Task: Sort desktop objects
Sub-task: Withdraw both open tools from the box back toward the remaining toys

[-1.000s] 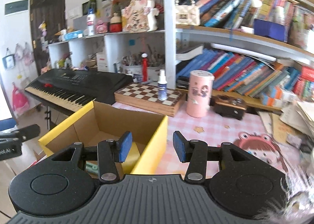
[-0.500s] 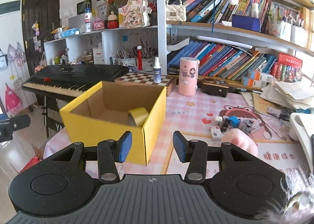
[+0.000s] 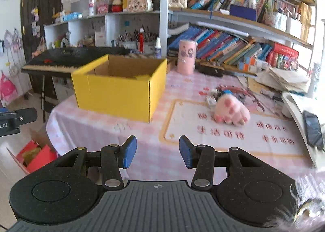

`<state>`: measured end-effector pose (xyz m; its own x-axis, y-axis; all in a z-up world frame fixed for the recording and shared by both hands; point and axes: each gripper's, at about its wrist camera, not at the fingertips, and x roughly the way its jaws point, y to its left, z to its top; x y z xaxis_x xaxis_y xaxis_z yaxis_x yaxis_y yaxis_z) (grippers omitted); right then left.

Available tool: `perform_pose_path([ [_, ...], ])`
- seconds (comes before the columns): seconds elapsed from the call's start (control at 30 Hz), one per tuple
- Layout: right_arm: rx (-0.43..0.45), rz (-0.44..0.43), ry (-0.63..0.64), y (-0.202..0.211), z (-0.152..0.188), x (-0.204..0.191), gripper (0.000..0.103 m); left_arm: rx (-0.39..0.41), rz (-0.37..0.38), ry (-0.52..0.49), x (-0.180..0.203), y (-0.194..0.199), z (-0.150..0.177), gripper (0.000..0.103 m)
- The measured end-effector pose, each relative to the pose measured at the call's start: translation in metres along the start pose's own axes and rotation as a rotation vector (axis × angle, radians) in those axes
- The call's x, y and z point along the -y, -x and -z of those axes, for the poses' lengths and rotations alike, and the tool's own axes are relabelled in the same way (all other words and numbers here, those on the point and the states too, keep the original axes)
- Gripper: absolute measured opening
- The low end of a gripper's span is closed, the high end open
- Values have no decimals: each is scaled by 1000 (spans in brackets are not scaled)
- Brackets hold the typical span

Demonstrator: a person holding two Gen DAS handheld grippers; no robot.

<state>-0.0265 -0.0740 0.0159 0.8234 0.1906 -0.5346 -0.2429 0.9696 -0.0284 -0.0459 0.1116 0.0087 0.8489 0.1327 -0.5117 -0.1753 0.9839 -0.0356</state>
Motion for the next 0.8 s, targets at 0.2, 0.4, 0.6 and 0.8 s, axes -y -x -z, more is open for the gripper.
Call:
perform_pose_path([
  [0.2,-30,44,-26,12,15,11,44,-47,91,-55,22,-4,10,83],
  [0.4,-64,91,-71,19,23,28,44,-60,159,-96,40,-4,13,83],
  [0.6,-117,111,-122,22,31,42,45,-81,208,-132,54,-7,15,83],
  [0.8,-120,130,-147,23,32,51,45,-85,232,-157,64,-9,14,83],
])
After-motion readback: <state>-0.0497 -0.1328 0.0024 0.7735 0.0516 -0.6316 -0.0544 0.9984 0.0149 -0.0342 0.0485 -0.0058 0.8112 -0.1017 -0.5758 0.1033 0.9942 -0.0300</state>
